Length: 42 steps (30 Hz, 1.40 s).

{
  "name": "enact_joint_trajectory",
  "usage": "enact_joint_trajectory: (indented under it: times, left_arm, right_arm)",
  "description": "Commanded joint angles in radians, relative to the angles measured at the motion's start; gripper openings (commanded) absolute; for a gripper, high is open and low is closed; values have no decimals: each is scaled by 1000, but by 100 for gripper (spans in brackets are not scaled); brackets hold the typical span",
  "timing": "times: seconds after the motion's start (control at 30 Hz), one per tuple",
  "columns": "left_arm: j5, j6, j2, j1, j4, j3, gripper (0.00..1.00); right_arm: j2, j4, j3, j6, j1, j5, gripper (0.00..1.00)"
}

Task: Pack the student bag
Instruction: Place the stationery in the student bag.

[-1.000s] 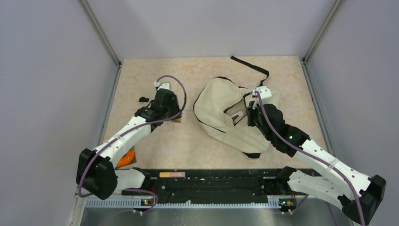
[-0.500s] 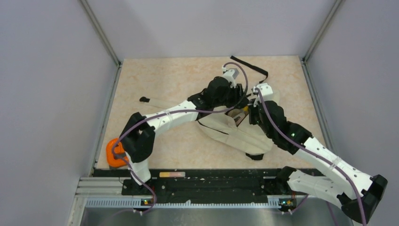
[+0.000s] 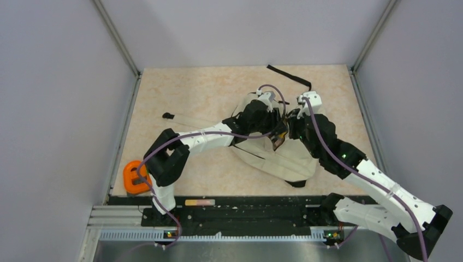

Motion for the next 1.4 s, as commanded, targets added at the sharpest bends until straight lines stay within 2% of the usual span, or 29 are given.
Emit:
enact_joint_trajectory:
  times: [0.0,0.17,0.37,0.47,0.57,0.77,1.0,1.23,1.37]
  left_arm:
    - [-27,-7,-54,-37,34,-6,30]
    - [-21,0,-39,-42,27,10,31]
    - [-91,41,-67,-50,-30,4,33]
    - [-121,42,-109,-50,10,-62,34]
    - [-73,40,-122,-50,87,-102,38]
    - [47,-3,-104,-50,169,-112,57]
    - [-19,78,-179,-48,124,-134,72]
    - [-85,122,-244,-47,92,-183,75]
    - [-114,153,-283,-37,60,-200,77]
  right_arm:
    - [-11,49,39,11,-1,9,0]
    - [-10,48,41,10,-1,16,0]
    - [-17,41,36,10,-1,29,0]
    - [-17,34,26,10,-1,27,0]
    - [-11,20,13,16,-1,32,0]
    - [-13,3,-8,39,-1,32,13]
    - [-20,-26,-24,57,-1,37,31]
    - [-35,-48,-48,58,-1,24,49]
    - [-42,-52,-56,26,-1,-28,55]
